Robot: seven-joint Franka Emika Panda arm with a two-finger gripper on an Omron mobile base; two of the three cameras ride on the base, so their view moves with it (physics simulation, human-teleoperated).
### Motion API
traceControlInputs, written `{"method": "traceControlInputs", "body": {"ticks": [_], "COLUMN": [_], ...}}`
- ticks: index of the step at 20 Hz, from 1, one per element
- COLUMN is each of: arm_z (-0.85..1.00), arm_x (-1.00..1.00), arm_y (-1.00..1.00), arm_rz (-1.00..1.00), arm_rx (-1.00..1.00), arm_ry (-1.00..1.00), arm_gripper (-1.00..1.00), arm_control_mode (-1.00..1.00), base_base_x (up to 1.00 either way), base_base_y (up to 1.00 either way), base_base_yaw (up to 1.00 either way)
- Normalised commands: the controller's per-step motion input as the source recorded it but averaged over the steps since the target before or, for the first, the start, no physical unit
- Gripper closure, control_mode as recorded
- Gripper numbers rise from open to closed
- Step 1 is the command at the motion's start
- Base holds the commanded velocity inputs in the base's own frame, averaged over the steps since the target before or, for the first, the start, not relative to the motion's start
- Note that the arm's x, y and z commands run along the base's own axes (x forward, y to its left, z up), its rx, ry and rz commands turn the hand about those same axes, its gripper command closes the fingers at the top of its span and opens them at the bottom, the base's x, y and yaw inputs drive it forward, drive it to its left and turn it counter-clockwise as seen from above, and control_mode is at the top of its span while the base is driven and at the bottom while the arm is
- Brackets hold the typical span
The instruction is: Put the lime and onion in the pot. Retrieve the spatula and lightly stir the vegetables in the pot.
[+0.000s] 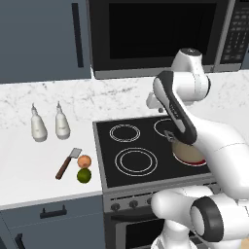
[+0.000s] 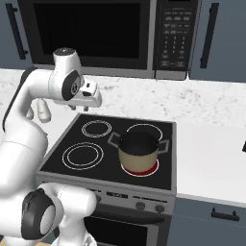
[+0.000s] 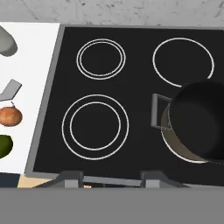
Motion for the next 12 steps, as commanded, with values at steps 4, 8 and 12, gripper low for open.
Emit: {"method": "traceControlInputs", "body": {"ticks": [4,8,12], "arm_z": [0.00,-0.06,-0.26], "arm_x": [-0.18,-0.56,-0.48], "arm_y": [0.19,0.64,0.92], "arm_rz": [0.00,0.05,0.05], "arm_rx": [0.00,0.00,-0.04], "arm_ry": [0.00,0.00,0.00], "arm_gripper": [-1.00,-1.00,-1.00], "arm_control_mode": [-1.00,-1.00,-1.00], "base_base_x": [0.00,0.00,0.00], "base_base_y": [0.00,0.00,0.00], "base_base_yaw": [0.00,0.00,0.00]}}
